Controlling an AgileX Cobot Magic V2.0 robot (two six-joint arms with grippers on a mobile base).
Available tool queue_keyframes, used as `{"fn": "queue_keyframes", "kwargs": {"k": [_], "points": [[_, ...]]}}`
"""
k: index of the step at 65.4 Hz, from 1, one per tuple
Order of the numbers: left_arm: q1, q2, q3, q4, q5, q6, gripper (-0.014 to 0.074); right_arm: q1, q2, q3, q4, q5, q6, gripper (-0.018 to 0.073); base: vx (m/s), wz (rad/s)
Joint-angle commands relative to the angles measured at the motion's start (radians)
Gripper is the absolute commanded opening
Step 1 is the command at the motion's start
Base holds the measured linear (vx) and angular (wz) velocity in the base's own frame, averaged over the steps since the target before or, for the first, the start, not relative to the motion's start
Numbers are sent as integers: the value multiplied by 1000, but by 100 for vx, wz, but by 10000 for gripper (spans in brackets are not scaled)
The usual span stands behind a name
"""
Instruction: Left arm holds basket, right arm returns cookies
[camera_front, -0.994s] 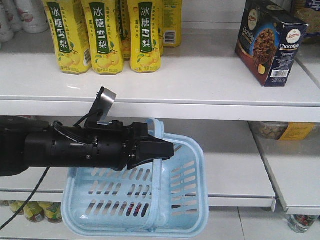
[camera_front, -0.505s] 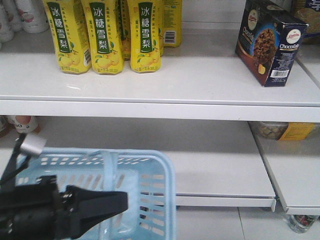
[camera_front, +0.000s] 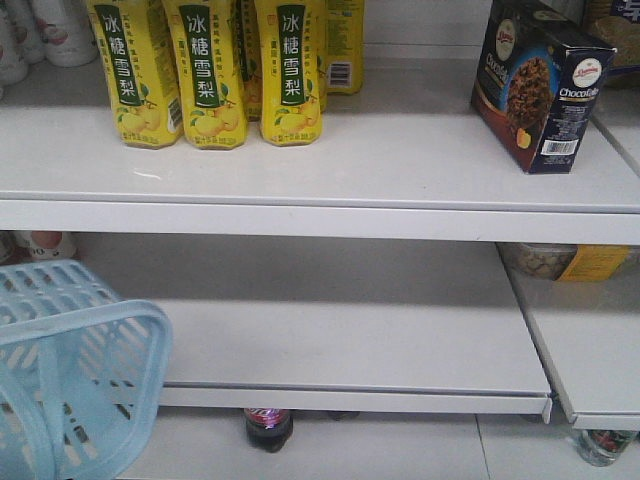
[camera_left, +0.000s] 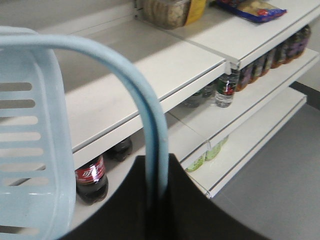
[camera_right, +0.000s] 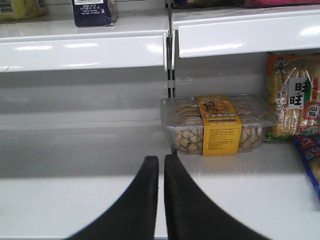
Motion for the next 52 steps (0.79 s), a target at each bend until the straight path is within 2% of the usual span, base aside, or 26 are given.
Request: {"fn": "queue_keyframes", "kwargs": {"k": [1,4,11,16,21,32,40,52], "points": [[-5,-60,3,187,-109,-268,-3,-5,11,-26,-29,-58,-4,-6,0,0],[-3,-83,23,290,-126,-415,-3,-5,11,-26,-29,-58,-4,-6,0,0],[16,-135,92,491,-191,-670,-3,-5,11,-26,-29,-58,-4,-6,0,0],[45,-162,146,604,-279,-727,-3,-5,11,-26,-29,-58,-4,-6,0,0],[87,-185,197,637,-369,-727,-3,-5,11,-26,-29,-58,-4,-6,0,0],[216,-201,195,636,-352,-717,-3,-5,11,-26,-29,-58,-4,-6,0,0],[311,-201,195,628,-353,-623,-3,-5,11,-26,-29,-58,-4,-6,0,0],[404,-201,195,590,-357,-502,-3,-5,11,-26,-29,-58,-4,-6,0,0]]}}
